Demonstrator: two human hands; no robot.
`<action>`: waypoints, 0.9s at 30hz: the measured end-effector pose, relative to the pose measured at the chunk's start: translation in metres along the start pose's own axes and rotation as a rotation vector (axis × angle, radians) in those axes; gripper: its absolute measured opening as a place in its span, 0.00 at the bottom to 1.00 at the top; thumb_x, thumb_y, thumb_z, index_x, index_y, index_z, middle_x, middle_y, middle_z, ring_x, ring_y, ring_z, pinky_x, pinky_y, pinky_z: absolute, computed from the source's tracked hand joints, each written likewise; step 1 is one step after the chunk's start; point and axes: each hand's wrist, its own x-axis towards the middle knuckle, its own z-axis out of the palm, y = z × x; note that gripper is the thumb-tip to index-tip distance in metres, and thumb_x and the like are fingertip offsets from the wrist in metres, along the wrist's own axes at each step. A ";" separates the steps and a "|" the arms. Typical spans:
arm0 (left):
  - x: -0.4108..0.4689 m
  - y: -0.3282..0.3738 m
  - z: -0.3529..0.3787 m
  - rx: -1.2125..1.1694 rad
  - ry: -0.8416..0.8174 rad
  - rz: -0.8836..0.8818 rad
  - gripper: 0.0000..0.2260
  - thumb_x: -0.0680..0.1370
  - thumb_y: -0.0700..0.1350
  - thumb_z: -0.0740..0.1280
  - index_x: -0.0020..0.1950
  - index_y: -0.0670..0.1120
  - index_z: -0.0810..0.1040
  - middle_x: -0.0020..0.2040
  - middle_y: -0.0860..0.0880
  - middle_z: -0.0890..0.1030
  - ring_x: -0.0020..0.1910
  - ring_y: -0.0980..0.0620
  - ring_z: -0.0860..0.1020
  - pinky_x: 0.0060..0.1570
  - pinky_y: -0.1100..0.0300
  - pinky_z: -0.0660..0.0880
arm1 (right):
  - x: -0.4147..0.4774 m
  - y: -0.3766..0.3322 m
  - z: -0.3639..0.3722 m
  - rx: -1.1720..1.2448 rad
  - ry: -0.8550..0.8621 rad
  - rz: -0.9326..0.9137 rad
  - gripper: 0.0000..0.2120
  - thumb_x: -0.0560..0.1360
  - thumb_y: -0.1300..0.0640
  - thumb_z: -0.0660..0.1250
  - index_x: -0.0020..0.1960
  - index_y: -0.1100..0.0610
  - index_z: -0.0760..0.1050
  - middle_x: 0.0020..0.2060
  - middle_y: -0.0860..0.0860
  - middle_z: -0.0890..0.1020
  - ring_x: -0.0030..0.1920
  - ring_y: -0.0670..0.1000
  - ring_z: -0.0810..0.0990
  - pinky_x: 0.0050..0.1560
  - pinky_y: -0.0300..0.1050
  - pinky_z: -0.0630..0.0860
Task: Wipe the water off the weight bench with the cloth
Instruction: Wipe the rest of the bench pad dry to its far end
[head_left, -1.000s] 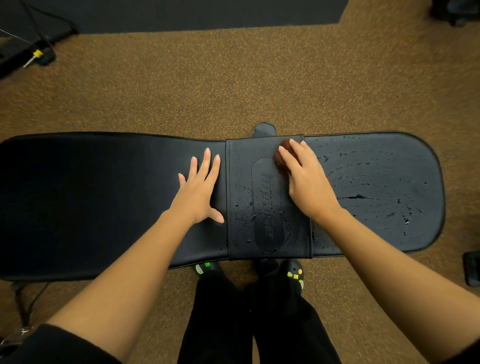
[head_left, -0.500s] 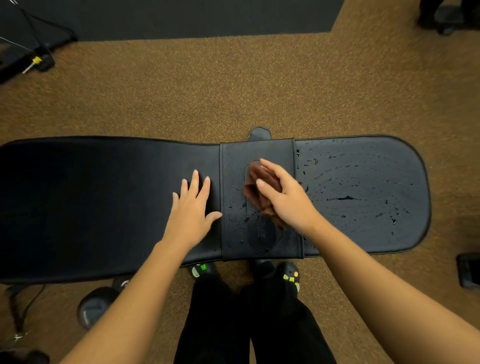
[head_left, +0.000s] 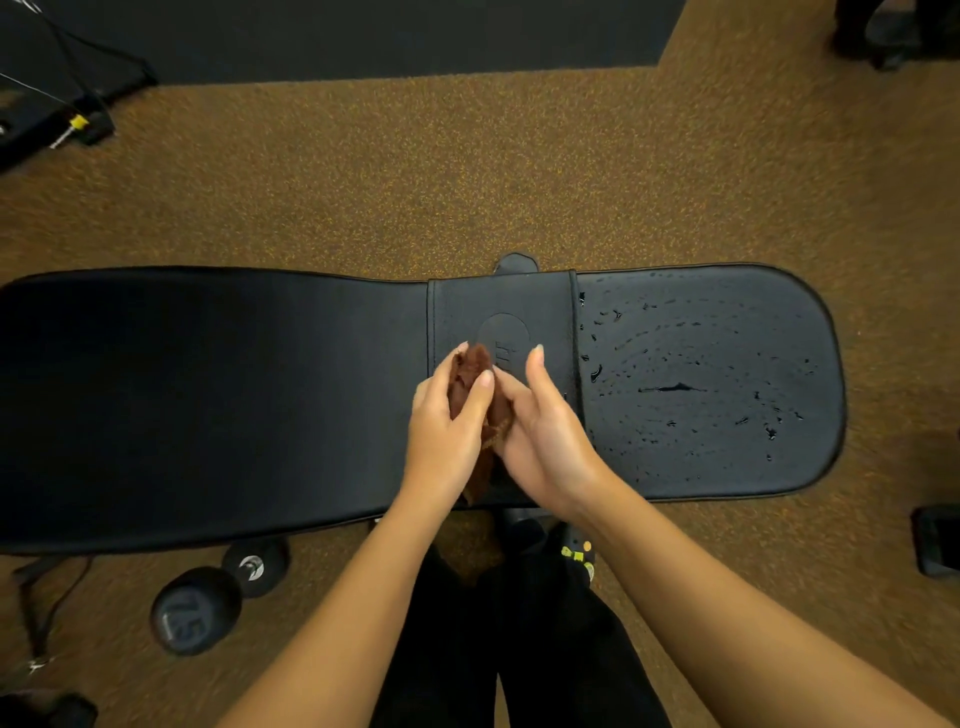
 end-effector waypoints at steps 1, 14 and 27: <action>0.001 -0.003 -0.001 0.041 0.034 0.052 0.19 0.78 0.49 0.63 0.69 0.54 0.68 0.63 0.52 0.72 0.62 0.58 0.71 0.63 0.62 0.67 | -0.001 -0.004 -0.002 -0.067 -0.007 -0.006 0.30 0.80 0.40 0.41 0.67 0.56 0.70 0.61 0.51 0.78 0.62 0.46 0.75 0.65 0.42 0.70; 0.023 -0.051 0.005 0.891 0.135 0.585 0.19 0.73 0.41 0.70 0.64 0.44 0.75 0.63 0.41 0.75 0.59 0.40 0.74 0.58 0.46 0.72 | 0.025 -0.015 -0.074 -1.866 0.370 -0.464 0.24 0.81 0.52 0.54 0.75 0.59 0.58 0.75 0.57 0.56 0.75 0.60 0.47 0.73 0.55 0.43; 0.031 -0.052 -0.013 0.926 0.205 0.548 0.19 0.72 0.38 0.70 0.64 0.41 0.75 0.62 0.38 0.75 0.57 0.37 0.74 0.55 0.43 0.72 | 0.027 -0.008 -0.083 -1.995 0.302 -0.445 0.25 0.81 0.58 0.54 0.76 0.60 0.53 0.75 0.58 0.55 0.75 0.61 0.49 0.73 0.59 0.47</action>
